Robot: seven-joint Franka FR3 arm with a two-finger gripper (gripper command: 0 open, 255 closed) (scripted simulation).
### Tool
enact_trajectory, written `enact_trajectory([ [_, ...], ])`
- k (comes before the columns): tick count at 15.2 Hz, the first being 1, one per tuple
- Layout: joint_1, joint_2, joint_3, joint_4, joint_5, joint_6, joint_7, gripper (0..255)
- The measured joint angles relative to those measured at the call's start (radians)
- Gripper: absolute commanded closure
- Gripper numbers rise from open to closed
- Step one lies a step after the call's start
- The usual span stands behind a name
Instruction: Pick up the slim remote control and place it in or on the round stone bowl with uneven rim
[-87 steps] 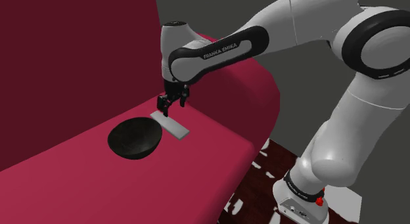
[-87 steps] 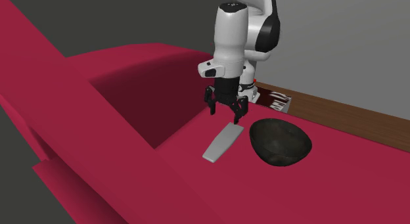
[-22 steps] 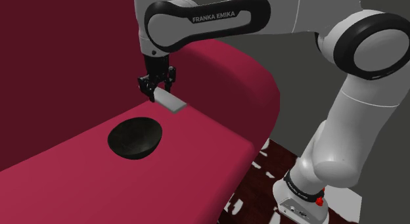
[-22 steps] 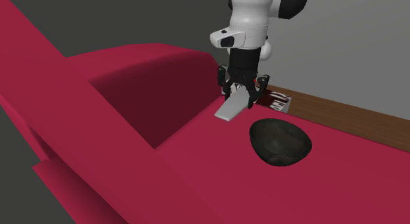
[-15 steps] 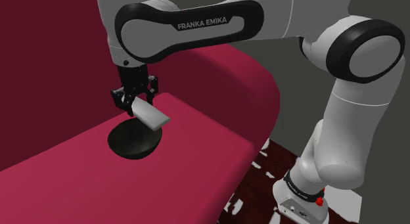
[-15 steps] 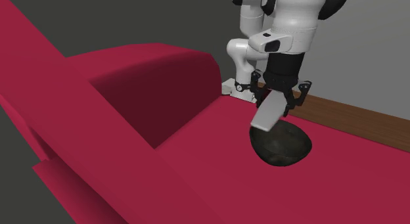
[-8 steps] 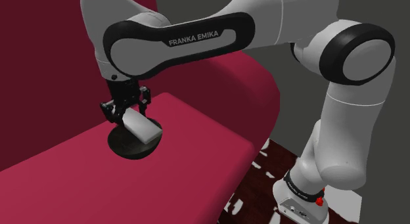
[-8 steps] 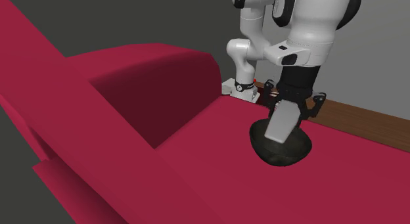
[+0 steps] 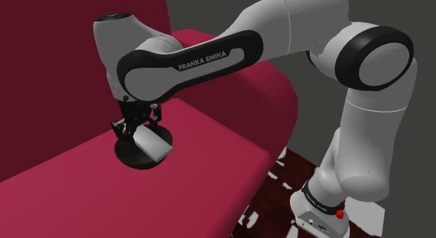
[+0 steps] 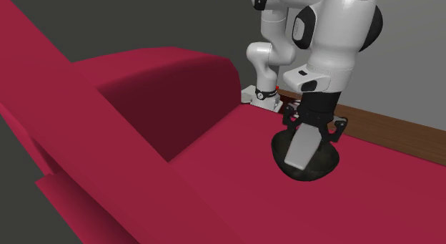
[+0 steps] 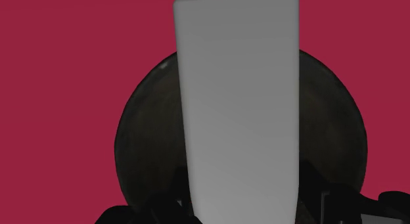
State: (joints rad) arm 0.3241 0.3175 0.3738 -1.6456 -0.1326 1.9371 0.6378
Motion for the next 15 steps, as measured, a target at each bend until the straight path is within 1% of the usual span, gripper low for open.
enact_trajectory([
  [3,0.000,0.005,-0.001,-0.014,-0.002,0.019,0.002,255],
  [7,0.000,0.004,-0.001,-0.018,-0.003,0.023,0.002,255],
  [8,0.000,0.004,-0.001,-0.018,-0.003,0.023,0.002,0],
  [14,0.000,0.004,-0.001,-0.018,-0.003,0.023,0.002,0],
  [15,0.000,0.000,0.000,-0.008,0.000,0.008,0.001,0],
])
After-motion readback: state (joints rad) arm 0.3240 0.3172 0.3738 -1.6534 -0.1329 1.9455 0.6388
